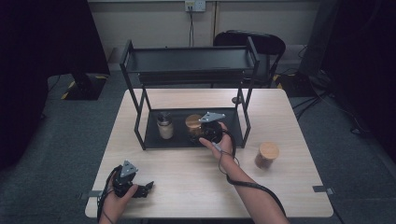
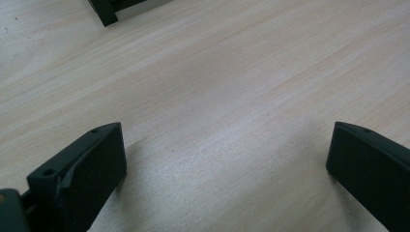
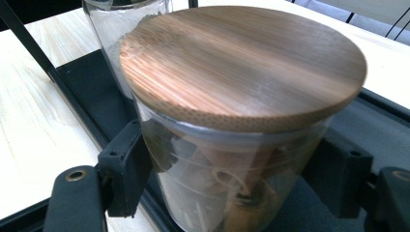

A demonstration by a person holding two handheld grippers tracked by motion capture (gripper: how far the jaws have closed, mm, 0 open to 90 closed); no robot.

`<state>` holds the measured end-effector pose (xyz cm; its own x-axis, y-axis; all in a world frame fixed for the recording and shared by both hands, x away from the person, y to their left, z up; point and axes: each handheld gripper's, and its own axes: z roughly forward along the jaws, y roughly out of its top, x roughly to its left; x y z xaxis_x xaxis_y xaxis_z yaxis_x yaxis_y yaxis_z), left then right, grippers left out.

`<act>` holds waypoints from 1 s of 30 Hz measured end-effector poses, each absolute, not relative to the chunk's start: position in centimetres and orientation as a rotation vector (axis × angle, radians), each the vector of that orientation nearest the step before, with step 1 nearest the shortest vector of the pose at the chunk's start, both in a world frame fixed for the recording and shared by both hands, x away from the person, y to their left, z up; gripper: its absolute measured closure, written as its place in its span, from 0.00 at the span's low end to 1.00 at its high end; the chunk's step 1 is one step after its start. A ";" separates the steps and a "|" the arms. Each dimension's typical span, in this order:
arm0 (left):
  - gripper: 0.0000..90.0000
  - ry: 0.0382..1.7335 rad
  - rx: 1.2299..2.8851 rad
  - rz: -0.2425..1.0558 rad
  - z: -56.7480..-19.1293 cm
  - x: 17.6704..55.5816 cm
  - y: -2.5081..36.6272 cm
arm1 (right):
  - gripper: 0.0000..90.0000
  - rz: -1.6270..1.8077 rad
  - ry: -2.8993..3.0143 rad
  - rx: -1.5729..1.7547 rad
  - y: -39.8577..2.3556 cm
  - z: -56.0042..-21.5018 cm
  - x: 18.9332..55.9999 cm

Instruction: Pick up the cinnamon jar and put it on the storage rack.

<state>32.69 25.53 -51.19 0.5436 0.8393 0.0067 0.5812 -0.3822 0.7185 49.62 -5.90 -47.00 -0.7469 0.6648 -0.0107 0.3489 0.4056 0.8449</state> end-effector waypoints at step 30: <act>0.00 1.141 2.106 0.492 -51.2 32.7 25.5 | 0.28 1.230 2.328 0.901 -5.0 -48.2 50.8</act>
<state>32.69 25.53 -51.19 0.5436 0.8393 0.0067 0.5812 -0.3822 0.7184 50.80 -4.96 -48.17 -0.7333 0.6797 -0.0163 0.3694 0.4184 0.8298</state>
